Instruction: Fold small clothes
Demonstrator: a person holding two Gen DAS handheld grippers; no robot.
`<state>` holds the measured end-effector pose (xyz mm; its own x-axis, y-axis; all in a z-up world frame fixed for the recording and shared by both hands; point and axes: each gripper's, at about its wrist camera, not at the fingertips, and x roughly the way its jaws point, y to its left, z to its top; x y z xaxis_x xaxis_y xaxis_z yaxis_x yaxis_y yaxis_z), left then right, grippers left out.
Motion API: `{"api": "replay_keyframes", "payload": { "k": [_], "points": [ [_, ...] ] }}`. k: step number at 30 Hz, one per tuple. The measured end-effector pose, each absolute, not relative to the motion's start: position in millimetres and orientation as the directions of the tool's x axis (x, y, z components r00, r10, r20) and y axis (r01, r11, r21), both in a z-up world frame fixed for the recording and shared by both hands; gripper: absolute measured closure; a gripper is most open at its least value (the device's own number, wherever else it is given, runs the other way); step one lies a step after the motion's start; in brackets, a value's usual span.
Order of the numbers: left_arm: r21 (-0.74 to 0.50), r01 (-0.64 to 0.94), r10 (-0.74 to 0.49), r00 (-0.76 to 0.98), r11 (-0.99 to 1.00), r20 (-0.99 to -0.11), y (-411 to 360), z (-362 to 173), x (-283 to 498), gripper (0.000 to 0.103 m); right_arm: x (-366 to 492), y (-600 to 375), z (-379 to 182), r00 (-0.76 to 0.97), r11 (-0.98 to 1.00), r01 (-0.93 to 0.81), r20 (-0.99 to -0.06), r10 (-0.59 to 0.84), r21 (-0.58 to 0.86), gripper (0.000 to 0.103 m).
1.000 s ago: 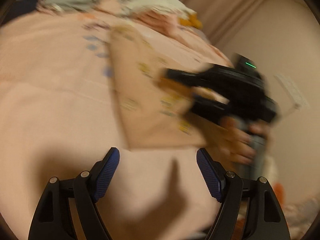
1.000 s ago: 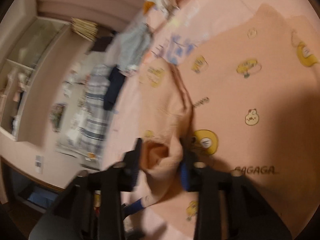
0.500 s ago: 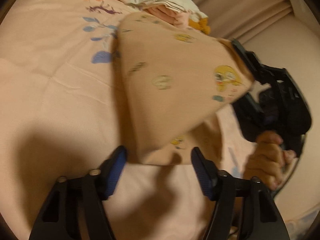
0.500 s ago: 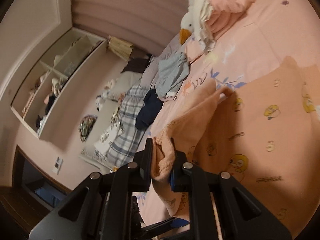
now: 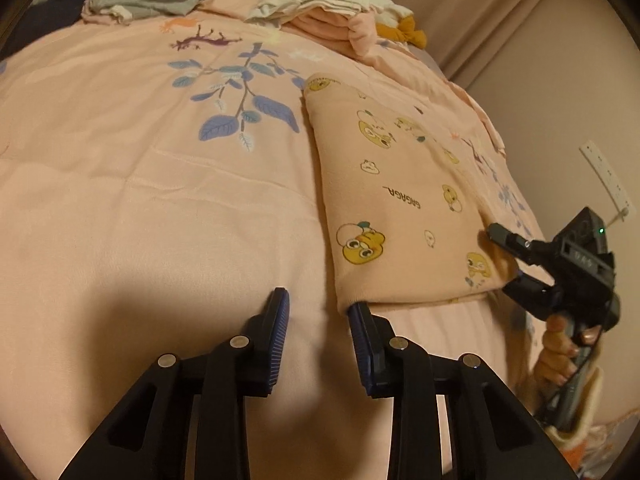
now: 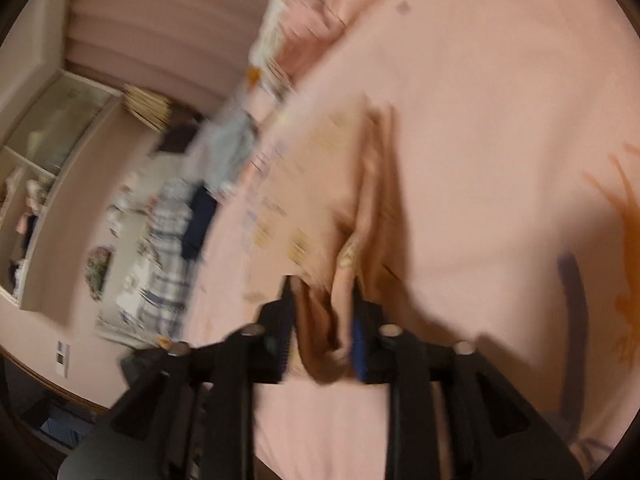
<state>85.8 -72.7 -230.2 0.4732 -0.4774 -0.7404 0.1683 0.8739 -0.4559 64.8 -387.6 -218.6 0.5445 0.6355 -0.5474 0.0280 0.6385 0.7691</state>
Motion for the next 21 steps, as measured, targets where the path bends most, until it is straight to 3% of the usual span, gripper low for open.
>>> {"api": "replay_keyframes", "payload": {
  "k": [3,5,8,11,15,18,19,20,21],
  "points": [
    [-0.457,0.179,-0.489,0.414,0.871,-0.768,-68,-221,82,0.071,53,-398,-203,0.603,0.664,-0.013,-0.524,0.602,0.748,0.071],
    [-0.376,0.223,-0.437,0.456,0.899,-0.775,-69,-206,70,0.071,45,-404,-194,0.651,0.676,-0.027,-0.500,0.570,0.736,0.058],
    [-0.274,0.271,-0.385,0.600,0.923,-0.701,-74,-178,52,0.071,40,-411,-177,0.728,0.670,0.005,-0.463,0.506,0.742,0.057],
    [-0.262,0.342,-0.427,0.638,0.903,-0.641,-88,-165,59,0.071,30,-391,-148,0.743,0.714,-0.137,-0.406,0.532,0.686,0.057],
    [-0.188,0.310,-0.349,0.633,0.932,-0.691,-109,-188,87,0.071,35,-351,-142,0.706,0.845,-0.166,-0.537,0.462,0.509,0.049],
    [-0.295,0.307,-0.421,0.539,0.905,-0.729,-105,-214,94,0.071,47,-355,-176,0.615,0.868,-0.073,-0.663,0.427,0.491,0.050],
    [-0.324,0.315,-0.448,0.517,0.892,-0.729,-103,-220,92,0.071,45,-363,-188,0.595,0.864,-0.064,-0.676,0.435,0.499,0.060],
    [-0.321,0.311,-0.443,0.525,0.895,-0.727,-101,-223,88,0.071,46,-365,-203,0.548,0.848,-0.074,-0.690,0.474,0.524,0.087],
    [-0.308,0.304,-0.429,0.534,0.901,-0.728,-99,-225,86,0.071,47,-367,-212,0.508,0.832,-0.061,-0.700,0.502,0.552,0.096]
  ]
}}
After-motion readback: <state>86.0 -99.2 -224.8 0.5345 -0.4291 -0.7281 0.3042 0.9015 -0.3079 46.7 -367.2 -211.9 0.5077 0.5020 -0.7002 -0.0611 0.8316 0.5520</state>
